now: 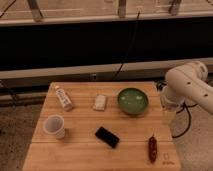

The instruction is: Push the eraser across the table

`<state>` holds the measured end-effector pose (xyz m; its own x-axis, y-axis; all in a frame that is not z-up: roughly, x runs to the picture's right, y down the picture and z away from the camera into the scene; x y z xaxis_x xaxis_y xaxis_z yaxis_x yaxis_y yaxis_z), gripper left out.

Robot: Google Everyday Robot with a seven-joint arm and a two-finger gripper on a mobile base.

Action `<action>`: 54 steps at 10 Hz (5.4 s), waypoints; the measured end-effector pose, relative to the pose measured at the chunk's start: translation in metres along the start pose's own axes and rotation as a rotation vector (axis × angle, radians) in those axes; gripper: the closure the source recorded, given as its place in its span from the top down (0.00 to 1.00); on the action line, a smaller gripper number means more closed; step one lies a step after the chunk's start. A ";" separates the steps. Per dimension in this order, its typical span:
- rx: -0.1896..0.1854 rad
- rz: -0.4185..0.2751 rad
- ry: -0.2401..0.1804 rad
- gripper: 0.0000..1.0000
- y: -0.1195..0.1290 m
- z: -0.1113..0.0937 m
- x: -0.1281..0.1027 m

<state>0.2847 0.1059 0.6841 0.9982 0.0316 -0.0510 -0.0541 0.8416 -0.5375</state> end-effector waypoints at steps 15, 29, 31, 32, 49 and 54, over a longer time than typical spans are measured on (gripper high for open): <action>0.000 -0.002 0.001 0.80 0.001 0.001 0.000; -0.009 -0.198 0.008 0.80 0.053 0.063 -0.072; -0.013 -0.220 0.005 0.80 0.060 0.071 -0.079; -0.013 -0.236 0.001 0.80 0.064 0.075 -0.084; -0.067 -0.305 -0.031 0.80 0.111 0.108 -0.121; -0.087 -0.312 -0.038 0.59 0.117 0.117 -0.131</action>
<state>0.1507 0.2631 0.7262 0.9673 -0.1987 0.1578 0.2537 0.7647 -0.5923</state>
